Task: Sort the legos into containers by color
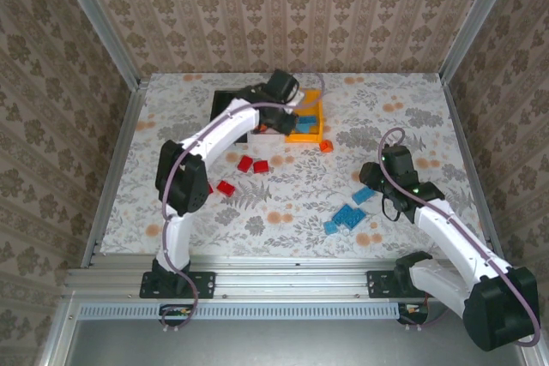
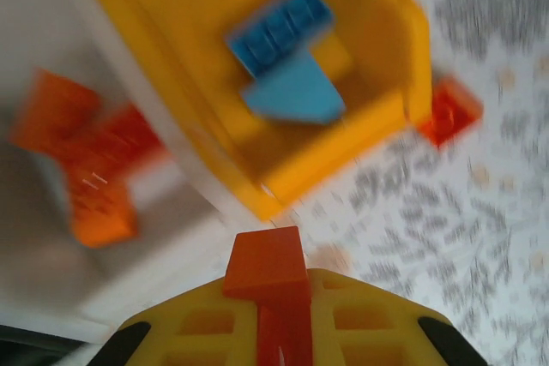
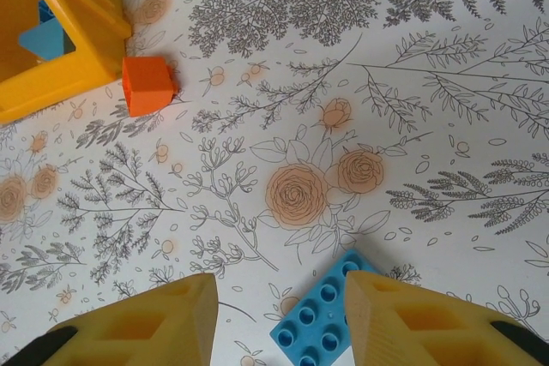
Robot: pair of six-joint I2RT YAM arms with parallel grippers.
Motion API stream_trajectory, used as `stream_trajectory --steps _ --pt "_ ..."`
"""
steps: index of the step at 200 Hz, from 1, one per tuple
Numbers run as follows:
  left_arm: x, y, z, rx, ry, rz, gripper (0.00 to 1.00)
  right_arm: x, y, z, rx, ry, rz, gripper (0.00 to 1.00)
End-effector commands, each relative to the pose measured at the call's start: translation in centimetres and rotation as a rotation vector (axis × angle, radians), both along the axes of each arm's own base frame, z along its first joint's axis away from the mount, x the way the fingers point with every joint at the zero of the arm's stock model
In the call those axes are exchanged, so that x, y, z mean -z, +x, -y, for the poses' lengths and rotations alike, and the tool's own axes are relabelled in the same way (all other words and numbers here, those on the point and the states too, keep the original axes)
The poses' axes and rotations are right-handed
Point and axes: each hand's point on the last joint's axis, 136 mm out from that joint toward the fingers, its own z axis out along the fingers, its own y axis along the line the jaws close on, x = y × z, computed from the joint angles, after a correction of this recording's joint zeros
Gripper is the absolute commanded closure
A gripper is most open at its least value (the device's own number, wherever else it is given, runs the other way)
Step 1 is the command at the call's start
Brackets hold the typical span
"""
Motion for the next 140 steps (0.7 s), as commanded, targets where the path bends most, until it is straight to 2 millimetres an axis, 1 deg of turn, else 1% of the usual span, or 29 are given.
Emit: stream_trajectory --steps 1,16,17,22,33,36,39,49,61,82,99,110,115,125,134,140 --pt "2.0 3.2 -4.1 -0.118 0.084 -0.064 0.89 -0.5 -0.5 0.4 -0.002 -0.02 -0.007 0.57" --pt "3.0 5.0 -4.8 -0.164 0.066 -0.106 0.89 -0.6 -0.7 0.6 -0.003 -0.026 -0.009 0.57" --pt "2.8 5.1 -4.8 -0.167 0.062 -0.105 0.89 -0.5 -0.8 0.6 -0.003 -0.027 -0.011 0.57" --pt "3.3 5.5 -5.0 -0.176 0.061 -0.125 0.89 -0.5 -0.9 0.7 -0.004 -0.029 -0.013 0.57" --pt "3.6 6.5 -5.0 -0.187 0.06 -0.129 0.89 -0.5 -1.0 0.8 -0.002 -0.03 -0.017 0.57" --pt "3.8 6.7 -5.1 -0.189 0.064 -0.133 0.89 -0.5 -1.1 0.8 -0.001 -0.031 -0.018 0.57" --pt "3.5 6.9 -5.0 -0.19 0.061 -0.127 0.89 -0.5 -1.1 0.9 0.0 -0.031 -0.017 0.56" --pt "4.1 7.6 -5.4 -0.212 0.074 -0.125 0.89 -0.3 -1.3 0.9 0.004 -0.026 -0.026 0.56" --pt "4.5 8.0 -5.7 -0.241 0.061 -0.138 0.88 0.0 -1.5 0.7 0.003 -0.004 -0.044 0.54" --pt "5.4 8.5 -6.0 -0.285 0.021 -0.174 0.81 0.8 -1.8 0.6 0.013 0.017 -0.072 0.51" --pt "5.6 8.3 -5.7 -0.278 0.004 -0.187 0.66 1.3 -2.1 0.7 0.016 0.02 -0.084 0.48" --pt "5.1 8.2 -5.4 -0.27 -0.009 -0.186 0.49 1.4 -2.2 0.7 0.015 0.02 -0.088 0.45" --pt "4.8 8.1 -5.2 -0.265 -0.018 -0.185 0.44 1.5 -2.2 0.6 0.015 0.022 -0.091 0.44" --pt "3.6 7.8 -4.7 -0.248 -0.047 -0.177 0.37 1.5 -2.3 0.7 0.015 0.022 -0.093 0.42" --pt "2.1 7.6 -4.3 -0.237 -0.075 -0.159 0.3 1.7 -2.3 0.7 0.022 0.022 -0.098 0.4" --pt "1.0 7.4 -4.0 -0.225 -0.093 -0.146 0.27 1.9 -2.4 0.8 0.029 0.02 -0.102 0.38"
